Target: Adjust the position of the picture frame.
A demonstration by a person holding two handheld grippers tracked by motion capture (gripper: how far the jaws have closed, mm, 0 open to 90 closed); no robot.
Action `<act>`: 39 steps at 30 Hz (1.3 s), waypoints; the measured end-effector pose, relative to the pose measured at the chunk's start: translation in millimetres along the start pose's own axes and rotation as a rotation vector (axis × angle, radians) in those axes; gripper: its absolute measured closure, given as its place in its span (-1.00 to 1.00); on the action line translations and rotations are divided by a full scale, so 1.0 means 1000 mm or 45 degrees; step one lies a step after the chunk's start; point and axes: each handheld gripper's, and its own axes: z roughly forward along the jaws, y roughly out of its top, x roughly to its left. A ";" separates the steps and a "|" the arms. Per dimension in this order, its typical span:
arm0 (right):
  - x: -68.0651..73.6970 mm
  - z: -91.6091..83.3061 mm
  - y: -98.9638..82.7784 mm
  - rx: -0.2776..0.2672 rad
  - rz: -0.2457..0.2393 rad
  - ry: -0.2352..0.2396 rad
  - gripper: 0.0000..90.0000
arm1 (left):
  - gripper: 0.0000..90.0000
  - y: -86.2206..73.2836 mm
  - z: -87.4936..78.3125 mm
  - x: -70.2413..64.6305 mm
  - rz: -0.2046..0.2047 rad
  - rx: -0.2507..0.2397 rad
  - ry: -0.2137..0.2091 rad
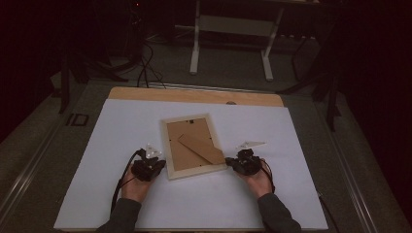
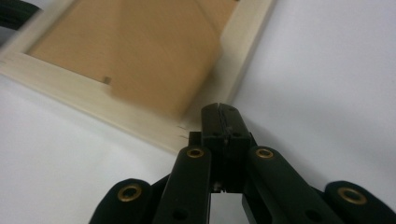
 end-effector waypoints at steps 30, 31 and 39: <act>0.023 -0.011 -0.019 0.075 -0.021 0.088 1.00 | 1.00 0.038 0.035 0.028 -0.091 -0.006 -0.025; 0.023 -0.011 -0.019 0.075 -0.020 0.094 1.00 | 1.00 0.040 0.036 0.029 -0.085 -0.001 -0.024; 0.029 -0.009 -0.020 0.068 -0.017 0.108 1.00 | 1.00 0.046 0.041 0.037 -0.088 -0.007 -0.034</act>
